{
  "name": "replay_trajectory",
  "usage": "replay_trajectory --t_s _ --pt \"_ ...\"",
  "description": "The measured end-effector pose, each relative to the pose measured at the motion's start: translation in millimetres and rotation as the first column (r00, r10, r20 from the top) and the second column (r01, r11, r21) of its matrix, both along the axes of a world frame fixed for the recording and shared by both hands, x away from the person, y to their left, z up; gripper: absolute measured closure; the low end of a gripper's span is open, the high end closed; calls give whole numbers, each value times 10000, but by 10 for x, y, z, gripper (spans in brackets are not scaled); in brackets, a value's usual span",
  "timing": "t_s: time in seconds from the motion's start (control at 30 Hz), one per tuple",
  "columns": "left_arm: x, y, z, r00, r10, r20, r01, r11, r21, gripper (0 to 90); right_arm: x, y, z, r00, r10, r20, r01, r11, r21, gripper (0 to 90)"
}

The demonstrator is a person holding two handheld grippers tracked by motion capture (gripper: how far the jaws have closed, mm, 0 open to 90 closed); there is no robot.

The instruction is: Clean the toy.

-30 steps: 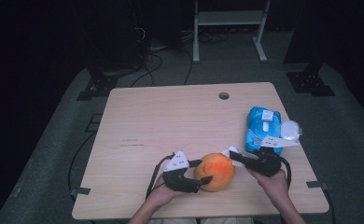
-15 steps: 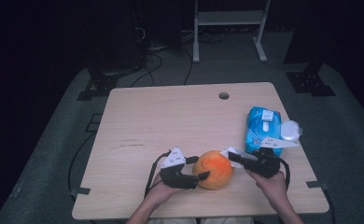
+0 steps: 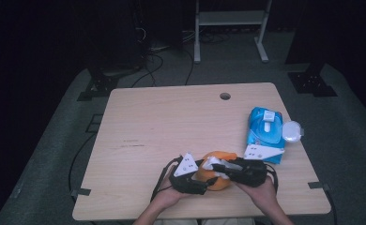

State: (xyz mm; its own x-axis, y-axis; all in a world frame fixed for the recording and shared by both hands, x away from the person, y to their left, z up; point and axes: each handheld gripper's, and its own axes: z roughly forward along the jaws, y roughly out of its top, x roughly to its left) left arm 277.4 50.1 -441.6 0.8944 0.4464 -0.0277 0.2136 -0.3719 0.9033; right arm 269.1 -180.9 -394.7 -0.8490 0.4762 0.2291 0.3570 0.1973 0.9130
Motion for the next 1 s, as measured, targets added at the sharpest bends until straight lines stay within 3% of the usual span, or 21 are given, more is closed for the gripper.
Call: replay_trajectory --t_s 0.07,0.17,0.27,0.33,0.43,0.5,0.53,0.57,0.6,0.67,0.73,0.83,0.93,1.0 --pt "-20 -6 9 10000 -26 68 25 9999 171 324 -48 110 2 9977 -25 673 67 9981 -618 775" --pt "4 33 3 9999 1 -134 -1 10000 2 342 -10 35 -5 9954 -488 822 541 9966 -629 778" --pt "-1 43 -4 9999 -82 -106 82 10000 -1 340 67 -146 -19 9895 -1267 696 1316 9888 -704 777" --pt "-1 27 2 9994 -329 -91 330 9995 19 304 110 -238 -71 9884 -1484 324 1501 9869 -591 777" --pt "54 47 0 9975 -478 -512 465 9986 -259 147 100 -227 -90 9929 -1188 38 1188 9921 -392 778" --pt "72 47 -26 9971 -492 -587 472 9983 -348 103 73 -148 -72 9993 -316 -191 317 9995 58 778" --pt "63 42 -29 9970 -528 -565 513 9983 -266 126 51 -76 -62 9999 115 -62 -115 9999 4 778" --pt "44 38 -25 9979 -496 -419 489 9986 -177 171 39 -40 -55 9999 132 47 -132 9998 -135 778" --pt "37 48 -10 9989 -373 -278 370 9993 -102 234 40 -23 -44 9998 29 195 -23 9995 -327 778" --pt "40 72 19 9996 -84 -262 79 9998 -181 313 90 -96 -46 9992 -388 132 390 9991 -166 777" --pt "73 117 25 9982 226 -564 -253 9985 -489 337 139 -216 -86 9930 -1176 137 1179 9926 -283 777" --pt "141 196 9 9915 602 -1155 -725 9918 -1053 340 187 -385 -184 9859 -1649 -280 1643 9861 -238 778" --pt "162 215 -4 9866 737 -1455 -920 9881 -1233 336 145 -322 -188 9902 -1373 -261 1366 9903 -256 778" --pt "149 193 -11 9878 664 -1411 -827 9901 -1135 330 103 -206 -166 9965 -812 -188 810 9967 -92 775"
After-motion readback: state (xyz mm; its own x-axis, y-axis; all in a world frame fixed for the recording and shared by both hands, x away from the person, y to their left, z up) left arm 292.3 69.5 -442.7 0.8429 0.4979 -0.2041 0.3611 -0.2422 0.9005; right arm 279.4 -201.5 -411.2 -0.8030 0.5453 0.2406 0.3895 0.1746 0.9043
